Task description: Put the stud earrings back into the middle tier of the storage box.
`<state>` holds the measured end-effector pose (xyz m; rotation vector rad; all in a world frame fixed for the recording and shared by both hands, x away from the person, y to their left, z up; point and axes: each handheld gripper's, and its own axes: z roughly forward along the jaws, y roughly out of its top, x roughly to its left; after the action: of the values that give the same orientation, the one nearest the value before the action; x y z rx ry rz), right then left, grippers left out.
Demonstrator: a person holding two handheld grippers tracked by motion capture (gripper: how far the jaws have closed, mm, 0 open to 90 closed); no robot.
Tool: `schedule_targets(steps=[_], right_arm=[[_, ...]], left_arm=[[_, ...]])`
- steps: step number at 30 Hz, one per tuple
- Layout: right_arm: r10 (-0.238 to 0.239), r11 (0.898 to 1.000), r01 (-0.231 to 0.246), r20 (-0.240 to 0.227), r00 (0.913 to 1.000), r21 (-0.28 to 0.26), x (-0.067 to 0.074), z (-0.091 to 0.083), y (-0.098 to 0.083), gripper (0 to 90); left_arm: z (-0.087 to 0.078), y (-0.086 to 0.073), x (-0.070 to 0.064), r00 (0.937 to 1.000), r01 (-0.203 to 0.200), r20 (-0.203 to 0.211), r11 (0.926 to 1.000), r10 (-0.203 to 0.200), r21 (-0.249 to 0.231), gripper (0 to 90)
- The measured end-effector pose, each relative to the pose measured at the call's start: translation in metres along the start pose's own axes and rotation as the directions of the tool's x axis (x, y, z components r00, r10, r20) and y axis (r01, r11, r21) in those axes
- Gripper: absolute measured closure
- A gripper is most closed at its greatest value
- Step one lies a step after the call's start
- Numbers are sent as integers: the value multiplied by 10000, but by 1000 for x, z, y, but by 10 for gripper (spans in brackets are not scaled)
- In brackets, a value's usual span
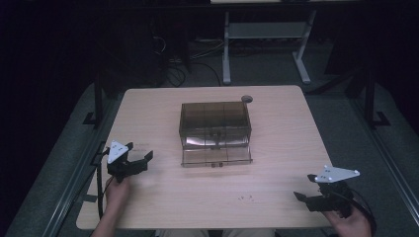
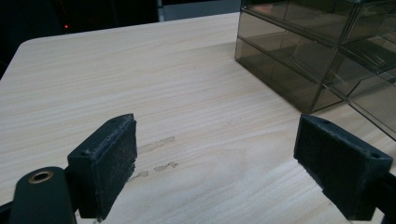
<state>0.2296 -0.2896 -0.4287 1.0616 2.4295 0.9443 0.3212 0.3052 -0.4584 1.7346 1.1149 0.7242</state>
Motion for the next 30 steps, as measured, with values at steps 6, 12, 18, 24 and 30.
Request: schedule_targets(steps=[6,12,18,24,30], right_arm=[[-171,9997,173,-113,9998,181,7,3,8,227],[-330,9989,340,-328,9989,312,11,0,22,227],[-546,9964,610,-1035,9931,596,19,12,38,199],[-1150,9841,1340,-1567,9809,1164,34,26,60,236],[-1606,9702,1918,-1997,9666,1479,44,37,79,302]], left_arm=[[0,0,0,10000,50,5,10000,-50,-54,129],[0,-1,-5,9994,-339,37,9994,340,-82,129],[1,0,-6,9993,-373,-22,9993,373,-85,129],[0,0,-4,9997,-233,-10,9996,233,-145,129],[0,-1,-3,9997,-233,6,9996,233,-176,129]])
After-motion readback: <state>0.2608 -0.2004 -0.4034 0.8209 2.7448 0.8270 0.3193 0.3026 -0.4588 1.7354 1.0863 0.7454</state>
